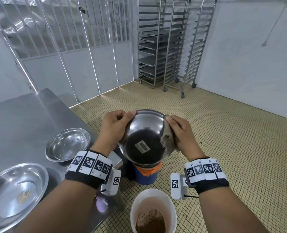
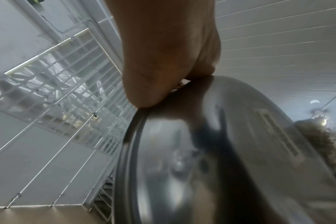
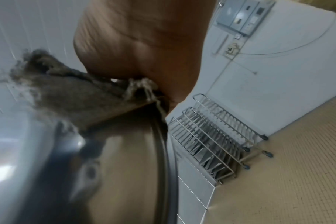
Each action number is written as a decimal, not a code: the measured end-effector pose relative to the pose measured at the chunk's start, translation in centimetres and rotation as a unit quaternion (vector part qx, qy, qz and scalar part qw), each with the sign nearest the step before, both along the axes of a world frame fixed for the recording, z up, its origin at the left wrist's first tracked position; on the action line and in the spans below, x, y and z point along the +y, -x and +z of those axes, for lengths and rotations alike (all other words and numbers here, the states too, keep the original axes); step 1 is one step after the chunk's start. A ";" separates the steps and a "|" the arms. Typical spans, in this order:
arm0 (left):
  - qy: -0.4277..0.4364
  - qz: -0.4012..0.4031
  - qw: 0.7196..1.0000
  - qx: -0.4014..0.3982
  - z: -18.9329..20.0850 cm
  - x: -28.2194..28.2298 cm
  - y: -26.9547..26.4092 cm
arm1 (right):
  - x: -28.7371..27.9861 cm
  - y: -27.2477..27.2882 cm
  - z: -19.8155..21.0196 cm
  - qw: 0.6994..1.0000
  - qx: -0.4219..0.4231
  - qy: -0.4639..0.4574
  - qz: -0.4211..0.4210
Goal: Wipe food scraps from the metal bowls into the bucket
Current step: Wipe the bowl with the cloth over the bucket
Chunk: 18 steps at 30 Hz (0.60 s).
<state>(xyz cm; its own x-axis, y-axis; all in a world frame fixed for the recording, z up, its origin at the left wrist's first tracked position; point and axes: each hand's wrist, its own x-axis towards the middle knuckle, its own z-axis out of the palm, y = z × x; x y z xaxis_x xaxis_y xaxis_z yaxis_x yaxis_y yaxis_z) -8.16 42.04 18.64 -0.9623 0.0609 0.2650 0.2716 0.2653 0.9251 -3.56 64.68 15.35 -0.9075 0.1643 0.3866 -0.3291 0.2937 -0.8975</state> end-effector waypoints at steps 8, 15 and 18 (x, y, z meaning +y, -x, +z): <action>-0.069 0.007 0.997 -0.037 -0.7 0.7 -0.6 | 0.3 0.9 1.9 0.998 0.024 -0.059 -0.004; -0.013 0.040 0.999 0.022 -0.6 -0.2 0.0 | 0.6 0.9 -0.1 0.998 0.032 0.058 -0.022; 0.127 -0.025 0.989 0.070 0.3 0.0 0.0 | -0.5 1.1 0.3 0.997 0.019 -0.075 0.008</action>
